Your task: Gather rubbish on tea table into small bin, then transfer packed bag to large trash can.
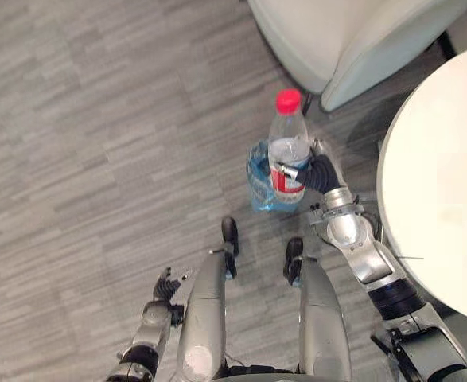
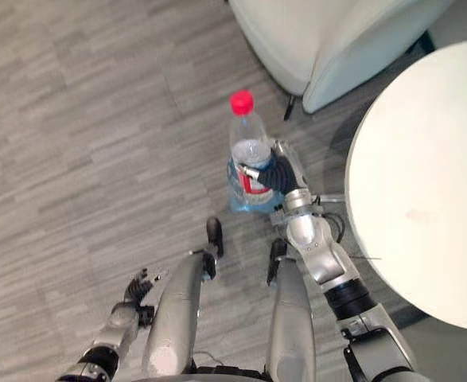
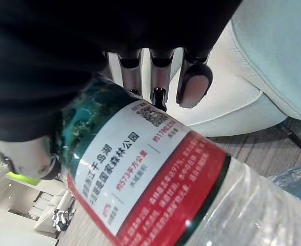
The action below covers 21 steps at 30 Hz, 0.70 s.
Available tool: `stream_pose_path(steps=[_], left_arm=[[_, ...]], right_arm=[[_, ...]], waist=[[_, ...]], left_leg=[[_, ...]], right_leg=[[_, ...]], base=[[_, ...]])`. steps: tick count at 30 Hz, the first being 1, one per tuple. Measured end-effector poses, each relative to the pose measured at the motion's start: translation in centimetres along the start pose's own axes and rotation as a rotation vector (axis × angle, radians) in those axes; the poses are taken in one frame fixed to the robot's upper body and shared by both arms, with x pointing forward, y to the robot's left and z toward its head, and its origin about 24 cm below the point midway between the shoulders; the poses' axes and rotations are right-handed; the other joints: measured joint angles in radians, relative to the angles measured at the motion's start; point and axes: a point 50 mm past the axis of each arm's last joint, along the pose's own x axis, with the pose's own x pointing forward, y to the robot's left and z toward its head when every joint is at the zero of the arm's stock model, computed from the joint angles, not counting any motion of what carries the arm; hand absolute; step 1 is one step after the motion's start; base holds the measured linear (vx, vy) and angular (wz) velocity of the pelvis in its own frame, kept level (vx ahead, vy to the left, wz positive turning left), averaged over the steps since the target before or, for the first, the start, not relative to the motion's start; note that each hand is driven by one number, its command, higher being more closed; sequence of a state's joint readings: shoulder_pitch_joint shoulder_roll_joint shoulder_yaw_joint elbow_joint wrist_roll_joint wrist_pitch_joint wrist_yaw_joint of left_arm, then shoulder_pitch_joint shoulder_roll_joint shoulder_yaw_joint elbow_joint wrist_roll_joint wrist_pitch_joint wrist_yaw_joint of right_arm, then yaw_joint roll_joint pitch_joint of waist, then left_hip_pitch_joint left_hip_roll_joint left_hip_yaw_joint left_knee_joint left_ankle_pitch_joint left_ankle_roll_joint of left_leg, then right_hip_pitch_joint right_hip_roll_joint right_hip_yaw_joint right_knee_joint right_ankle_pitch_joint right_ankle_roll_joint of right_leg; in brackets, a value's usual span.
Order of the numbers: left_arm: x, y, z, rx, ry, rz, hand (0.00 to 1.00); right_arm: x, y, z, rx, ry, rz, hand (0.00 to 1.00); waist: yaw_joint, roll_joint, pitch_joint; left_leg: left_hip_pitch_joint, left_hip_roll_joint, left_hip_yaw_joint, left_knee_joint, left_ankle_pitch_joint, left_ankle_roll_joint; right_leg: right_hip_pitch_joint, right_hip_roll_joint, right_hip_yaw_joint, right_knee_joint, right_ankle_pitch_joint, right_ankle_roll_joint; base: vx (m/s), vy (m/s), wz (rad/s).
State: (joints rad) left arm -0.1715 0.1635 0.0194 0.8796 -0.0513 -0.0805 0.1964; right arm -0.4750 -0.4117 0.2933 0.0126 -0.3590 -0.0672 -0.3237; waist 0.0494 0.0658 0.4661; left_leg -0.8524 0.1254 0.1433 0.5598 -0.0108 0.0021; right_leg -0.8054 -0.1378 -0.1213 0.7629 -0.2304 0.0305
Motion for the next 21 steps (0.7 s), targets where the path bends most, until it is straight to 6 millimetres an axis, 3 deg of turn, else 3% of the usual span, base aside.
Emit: stream_pose_path(steps=[1,3,6,11,21], left_arm=[[0.1,0.1,0.5,-0.015,-0.018,0.007,0.0],[0.9,0.1,3.5,-0.069,-0.101,0.029,0.0],[1.4,0.3,7.3,-0.113,-0.219,0.047,0.0],[1.5,0.3,11.1,-0.146,-0.336,0.051,0.0],[1.4,0.3,11.8,-0.154,-0.367,0.049,0.0]], right_arm=[[0.3,-0.2,0.2,-0.008,-0.014,-0.012,1.0],[1.7,-1.4,1.0,-0.047,-0.062,-0.067,1.0],[3.9,-2.6,2.1,-0.08,-0.114,-0.145,1.0],[6.3,-4.1,1.3,-0.154,-0.065,-0.206,1.0],[9.4,-6.4,-0.2,-0.177,0.036,-0.259,1.0]], waist=[[0.006,0.0,0.0],[0.022,-0.005,0.017],[0.023,-0.018,0.055],[0.051,-0.03,0.074],[0.051,-0.031,0.076]], left_leg=[[-0.028,0.003,0.0,0.017,-0.003,0.001],[-0.143,0.013,-0.003,0.082,-0.008,0.009],[-0.273,0.021,-0.004,0.142,-0.009,0.011],[-0.437,0.032,0.002,0.22,-0.01,0.014],[-0.52,0.033,0.027,0.21,0.007,0.022]], right_leg=[[-0.027,0.0,0.001,0.016,-0.002,-0.001],[-0.139,-0.003,0.003,0.082,-0.008,-0.004],[-0.268,-0.015,-0.001,0.157,-0.021,-0.005],[-0.431,-0.036,-0.004,0.253,-0.037,-0.014],[-0.524,-0.061,-0.011,0.279,-0.043,-0.013]], base=[[-0.1,-0.049,-0.03],[-0.09,-0.031,-0.02],[-0.1,-0.034,0.13],[-0.06,-0.016,0.11],[-0.04,0.009,0.09]])
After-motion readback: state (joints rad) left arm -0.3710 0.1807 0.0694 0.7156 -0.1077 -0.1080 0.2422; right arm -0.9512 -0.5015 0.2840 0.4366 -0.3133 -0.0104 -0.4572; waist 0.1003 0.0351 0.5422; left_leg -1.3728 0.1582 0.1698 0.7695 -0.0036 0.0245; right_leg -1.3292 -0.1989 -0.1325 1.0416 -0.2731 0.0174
